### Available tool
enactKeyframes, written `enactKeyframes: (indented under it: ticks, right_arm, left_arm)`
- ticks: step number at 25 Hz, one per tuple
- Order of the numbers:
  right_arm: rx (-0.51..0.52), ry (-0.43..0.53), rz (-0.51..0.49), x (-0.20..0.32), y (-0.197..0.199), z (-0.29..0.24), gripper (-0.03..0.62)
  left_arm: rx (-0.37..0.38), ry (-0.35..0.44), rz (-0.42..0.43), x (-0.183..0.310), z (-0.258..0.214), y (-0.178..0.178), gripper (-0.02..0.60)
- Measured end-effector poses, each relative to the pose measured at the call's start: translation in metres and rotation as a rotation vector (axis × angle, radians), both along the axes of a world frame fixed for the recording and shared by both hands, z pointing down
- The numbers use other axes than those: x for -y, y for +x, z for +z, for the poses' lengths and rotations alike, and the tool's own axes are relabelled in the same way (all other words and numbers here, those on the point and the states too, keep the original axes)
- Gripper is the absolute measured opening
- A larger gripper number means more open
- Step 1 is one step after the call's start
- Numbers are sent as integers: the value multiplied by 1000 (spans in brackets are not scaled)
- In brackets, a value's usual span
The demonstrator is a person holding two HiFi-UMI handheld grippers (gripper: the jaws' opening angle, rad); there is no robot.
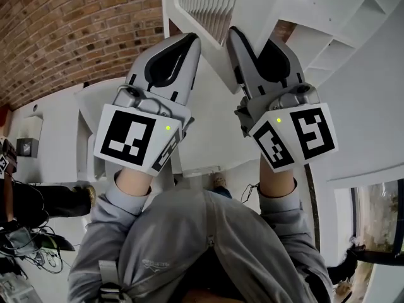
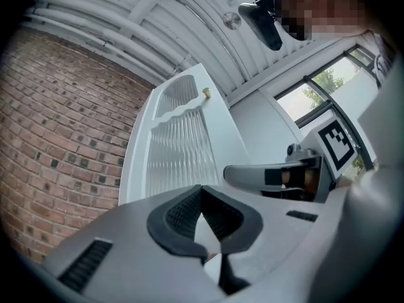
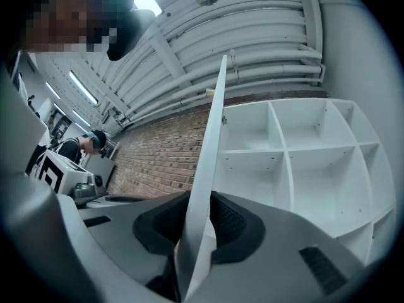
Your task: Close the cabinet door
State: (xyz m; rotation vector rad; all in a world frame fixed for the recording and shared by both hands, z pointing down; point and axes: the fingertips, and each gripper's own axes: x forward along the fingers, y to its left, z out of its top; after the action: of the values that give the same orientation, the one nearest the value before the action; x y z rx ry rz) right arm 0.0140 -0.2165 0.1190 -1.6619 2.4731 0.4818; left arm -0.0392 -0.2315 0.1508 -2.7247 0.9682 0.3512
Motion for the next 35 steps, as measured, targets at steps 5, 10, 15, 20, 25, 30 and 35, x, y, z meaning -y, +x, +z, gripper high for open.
enactKeyframes:
  ticks: [5,10,15,20,25,30,35]
  right_arm:
    - [3,-2,-61,7,25,2,106]
    - [16,-3,-101,21,52,1,104]
    - [32,-13,-150,33,77,2,106]
    - [49,-21,-193,50,97,4,107]
    - [59,-28,-259,67,111,4,110]
    - [72,-32,-318,82,129,4,112]
    - [81,-33,-384,102,140,11,114]
  left_arm:
    - [10,5,-22,10,1,32,6]
    - [13,10,-64,19,-1,56,6]
    - [15,-10,-125,33,4,72,6]
    - [46,-12,-178,47,10,87,6]
    - [56,-24,-226,61,11,102,6]
    - [63,-32,-278,71,13,116,6]
    - [69,-33,-342,84,21,121,6]
